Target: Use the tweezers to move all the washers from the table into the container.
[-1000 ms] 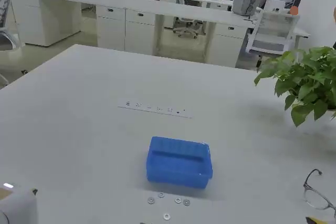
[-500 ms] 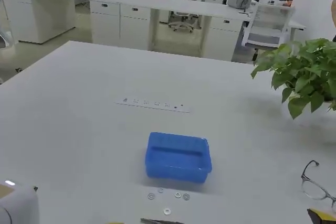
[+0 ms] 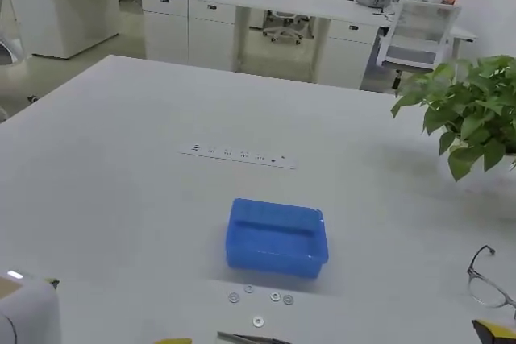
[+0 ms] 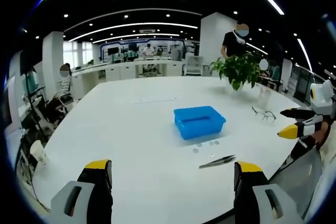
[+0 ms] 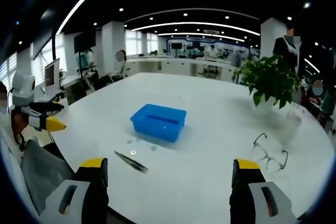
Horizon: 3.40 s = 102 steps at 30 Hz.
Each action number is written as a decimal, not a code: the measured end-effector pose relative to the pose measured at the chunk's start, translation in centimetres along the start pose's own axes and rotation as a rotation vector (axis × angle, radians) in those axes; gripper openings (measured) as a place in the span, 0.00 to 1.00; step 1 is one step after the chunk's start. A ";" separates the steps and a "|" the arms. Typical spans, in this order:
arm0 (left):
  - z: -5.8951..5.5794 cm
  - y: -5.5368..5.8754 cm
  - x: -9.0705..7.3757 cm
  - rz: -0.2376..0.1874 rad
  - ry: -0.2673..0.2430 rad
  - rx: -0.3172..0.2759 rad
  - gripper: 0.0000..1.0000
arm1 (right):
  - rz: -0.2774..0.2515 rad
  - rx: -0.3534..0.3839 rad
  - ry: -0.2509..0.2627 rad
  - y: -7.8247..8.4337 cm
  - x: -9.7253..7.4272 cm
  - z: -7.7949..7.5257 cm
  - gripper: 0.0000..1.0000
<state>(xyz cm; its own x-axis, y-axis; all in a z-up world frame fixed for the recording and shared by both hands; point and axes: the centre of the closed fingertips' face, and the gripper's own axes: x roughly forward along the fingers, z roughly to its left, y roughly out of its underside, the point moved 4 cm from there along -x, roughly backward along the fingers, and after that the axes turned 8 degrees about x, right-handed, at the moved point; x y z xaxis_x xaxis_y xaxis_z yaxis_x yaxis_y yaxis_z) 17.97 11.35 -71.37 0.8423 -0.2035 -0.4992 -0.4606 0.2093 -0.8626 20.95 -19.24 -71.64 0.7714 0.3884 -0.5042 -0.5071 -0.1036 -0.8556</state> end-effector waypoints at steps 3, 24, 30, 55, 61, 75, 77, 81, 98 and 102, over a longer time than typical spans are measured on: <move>0.1 0.0 -0.1 -0.002 -0.005 -0.001 0.99 | 0.003 -0.009 -0.003 0.0 0.1 0.1 0.98; 0.0 -0.3 0.1 0.000 -0.002 0.018 0.99 | 0.014 -0.007 -0.005 0.3 0.6 0.0 0.98; -0.3 -0.3 0.7 -0.001 0.042 0.024 0.99 | 0.029 -0.005 -0.006 0.6 1.0 -0.1 0.98; -4.6 0.1 8.3 0.212 0.496 0.394 0.31 | 0.131 -0.020 -0.027 2.2 2.3 -0.3 0.94; -5.9 2.6 10.9 0.309 0.575 0.488 0.21 | 0.148 -0.018 -0.034 2.6 2.5 -0.4 0.93; -7.7 4.7 14.6 0.359 0.634 0.600 0.13 | 0.187 -0.013 -0.038 3.6 2.7 -0.6 0.93; -7.8 4.9 14.9 0.368 0.649 0.610 0.12 | 0.190 -0.015 -0.042 3.6 2.8 -0.7 0.93; -8.1 5.1 15.0 0.372 0.670 0.647 0.10 | 0.190 -0.013 -0.051 3.5 3.0 -0.6 0.92; -9.3 4.3 13.3 0.353 0.676 0.745 0.00 | 0.184 -0.092 -0.175 2.5 3.7 2.2 0.90; -9.6 3.2 11.9 0.318 0.658 0.733 0.00 | 0.178 -0.133 -0.263 2.0 3.9 3.9 0.84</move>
<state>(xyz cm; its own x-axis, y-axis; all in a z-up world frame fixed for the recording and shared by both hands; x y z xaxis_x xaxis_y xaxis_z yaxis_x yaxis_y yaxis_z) 23.82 0.46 -80.89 0.2907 -0.4734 -0.8315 -0.1660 0.8309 -0.5311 21.50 -14.37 -74.86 0.5408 0.5745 -0.6144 -0.5570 -0.3027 -0.7734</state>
